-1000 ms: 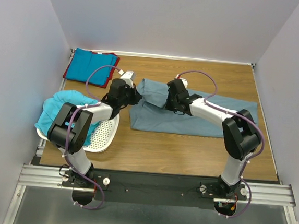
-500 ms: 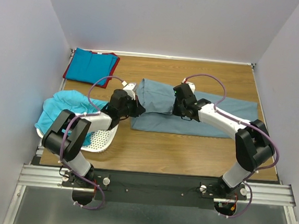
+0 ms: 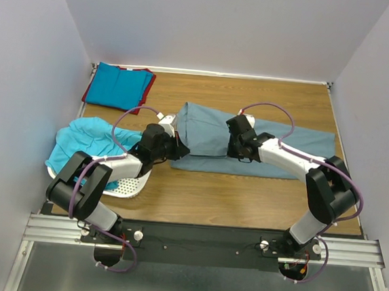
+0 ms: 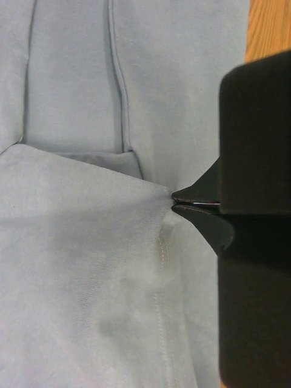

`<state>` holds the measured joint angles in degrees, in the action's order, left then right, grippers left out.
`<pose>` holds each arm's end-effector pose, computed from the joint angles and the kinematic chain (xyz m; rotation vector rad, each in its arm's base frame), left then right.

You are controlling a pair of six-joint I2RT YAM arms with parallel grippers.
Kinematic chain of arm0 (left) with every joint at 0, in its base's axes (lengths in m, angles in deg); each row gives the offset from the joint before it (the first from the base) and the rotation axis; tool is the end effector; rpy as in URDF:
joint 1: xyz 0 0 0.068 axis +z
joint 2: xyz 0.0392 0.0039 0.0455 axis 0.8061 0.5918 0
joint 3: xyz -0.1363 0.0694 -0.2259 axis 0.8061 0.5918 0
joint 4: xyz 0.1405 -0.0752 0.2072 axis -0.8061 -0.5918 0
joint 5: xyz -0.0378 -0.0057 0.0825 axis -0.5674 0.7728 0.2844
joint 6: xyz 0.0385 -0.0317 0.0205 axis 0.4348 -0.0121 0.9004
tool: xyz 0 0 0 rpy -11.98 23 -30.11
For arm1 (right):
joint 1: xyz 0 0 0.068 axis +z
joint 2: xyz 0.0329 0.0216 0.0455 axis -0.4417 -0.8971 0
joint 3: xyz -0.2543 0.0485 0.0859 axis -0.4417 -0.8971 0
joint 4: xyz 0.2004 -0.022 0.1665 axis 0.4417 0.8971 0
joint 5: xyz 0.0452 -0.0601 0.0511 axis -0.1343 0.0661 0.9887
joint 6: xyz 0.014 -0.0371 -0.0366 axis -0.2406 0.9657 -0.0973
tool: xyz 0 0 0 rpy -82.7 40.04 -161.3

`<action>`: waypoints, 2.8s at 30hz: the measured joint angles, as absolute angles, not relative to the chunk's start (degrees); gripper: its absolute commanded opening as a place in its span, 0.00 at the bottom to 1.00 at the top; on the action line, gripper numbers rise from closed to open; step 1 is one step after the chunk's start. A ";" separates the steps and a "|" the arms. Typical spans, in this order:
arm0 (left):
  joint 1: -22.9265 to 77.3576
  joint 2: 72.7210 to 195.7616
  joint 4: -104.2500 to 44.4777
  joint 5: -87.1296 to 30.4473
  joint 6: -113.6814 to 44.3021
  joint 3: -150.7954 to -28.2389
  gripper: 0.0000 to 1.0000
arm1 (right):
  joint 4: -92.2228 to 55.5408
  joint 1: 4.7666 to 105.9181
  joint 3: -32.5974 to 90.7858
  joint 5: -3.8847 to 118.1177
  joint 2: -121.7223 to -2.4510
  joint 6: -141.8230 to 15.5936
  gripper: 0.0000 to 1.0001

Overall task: Fold and stack the t-shirts
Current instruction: Fold the tshirt

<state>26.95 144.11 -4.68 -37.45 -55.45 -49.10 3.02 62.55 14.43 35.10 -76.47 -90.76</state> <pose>0.2533 -0.1396 0.1676 0.0987 2.1393 -0.9378 0.2800 0.1948 0.1965 0.0546 2.5193 0.1809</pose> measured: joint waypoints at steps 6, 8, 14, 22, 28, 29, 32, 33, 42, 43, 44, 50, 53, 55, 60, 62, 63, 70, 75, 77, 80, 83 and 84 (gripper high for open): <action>26.95 144.11 -4.68 -37.53 -55.99 -48.37 0.00 | 3.70 62.55 13.34 35.13 -76.07 -90.74 0.01; 26.95 144.11 -4.66 -37.62 -56.04 -48.37 0.00 | 3.83 62.55 13.34 35.13 -76.07 -90.74 0.01; 26.89 144.11 -4.68 -38.01 -56.30 -48.05 0.00 | 3.98 62.55 13.34 35.13 -76.07 -90.71 0.01; 26.67 144.09 -5.73 -38.45 -56.12 -47.87 0.55 | 4.79 62.55 13.34 35.10 -76.07 -89.75 0.68; 26.62 142.41 -11.74 -36.57 -54.75 -52.53 0.59 | 6.08 62.55 13.34 33.95 -75.15 -89.23 0.80; 26.62 142.23 -12.24 -36.16 -54.46 -54.28 0.60 | 6.43 62.55 13.36 33.33 -74.74 -89.12 0.81; 26.62 142.19 -12.81 -35.50 -54.20 -58.08 0.60 | 7.13 61.94 13.60 31.65 -73.80 -88.53 0.82; 26.62 142.19 -12.85 -35.33 -54.14 -59.30 0.60 | 7.32 61.79 13.82 31.48 -73.78 -88.38 0.83; 26.21 151.06 -11.17 -35.04 -54.49 -68.26 0.60 | 7.26 53.46 18.69 27.94 -77.43 -85.14 0.83; 26.10 152.44 -10.93 -35.11 -54.59 -68.46 0.60 | 6.98 52.24 18.98 27.74 -78.32 -84.81 0.83; 25.95 153.79 -10.69 -35.17 -54.73 -68.57 0.60 | 6.58 50.97 19.06 27.63 -79.22 -84.64 0.83; 25.84 161.03 -9.84 -36.18 -55.58 -68.57 0.60 | 4.51 44.78 19.19 27.61 -83.55 -83.39 0.83; 25.84 162.91 -9.49 -36.24 -55.56 -68.57 0.60 | 3.19 43.38 19.19 27.78 -84.73 -83.17 0.84; 25.84 163.91 -8.92 -36.29 -55.14 -68.57 0.60 | 2.47 42.68 19.17 28.00 -85.38 -83.17 0.83; 26.60 166.16 -8.48 -36.55 -53.44 -69.38 0.60 | 0.13 42.09 17.25 28.70 -85.78 -83.48 0.84; 27.13 166.84 -8.46 -36.75 -52.85 -70.12 0.60 | -0.87 42.05 16.18 29.01 -85.19 -83.52 0.84; 27.41 167.19 -8.48 -36.86 -52.54 -70.47 0.60 | -1.37 42.03 15.59 29.27 -84.86 -83.63 0.83; 28.98 170.78 -11.06 -36.92 -49.57 -76.70 0.60 | -4.37 41.96 9.60 32.74 -80.60 -84.24 0.83; 29.68 173.81 -15.48 -35.92 -47.32 -83.10 0.60 | -4.78 41.96 5.60 36.07 -76.75 -84.75 0.83; 30.08 175.10 -17.18 -35.33 -46.57 -85.62 0.60 | -4.92 41.96 4.22 37.22 -75.24 -84.88 0.83; 30.38 177.09 -19.98 -34.30 -45.52 -89.66 0.60 | -4.70 41.96 2.93 38.73 -73.69 -84.97 0.83; 30.67 178.36 -22.47 -33.51 -44.87 -93.27 0.60 | -3.47 41.96 2.69 40.00 -72.77 -84.97 0.83; 30.73 178.45 -23.70 -33.29 -44.65 -94.69 0.60 | -2.88 41.99 2.69 40.22 -72.31 -84.94 0.84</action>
<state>30.73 178.45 -23.70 -33.29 -44.65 -94.69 -2.88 41.99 2.69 40.22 -72.31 -84.94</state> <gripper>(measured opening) 0.599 0.830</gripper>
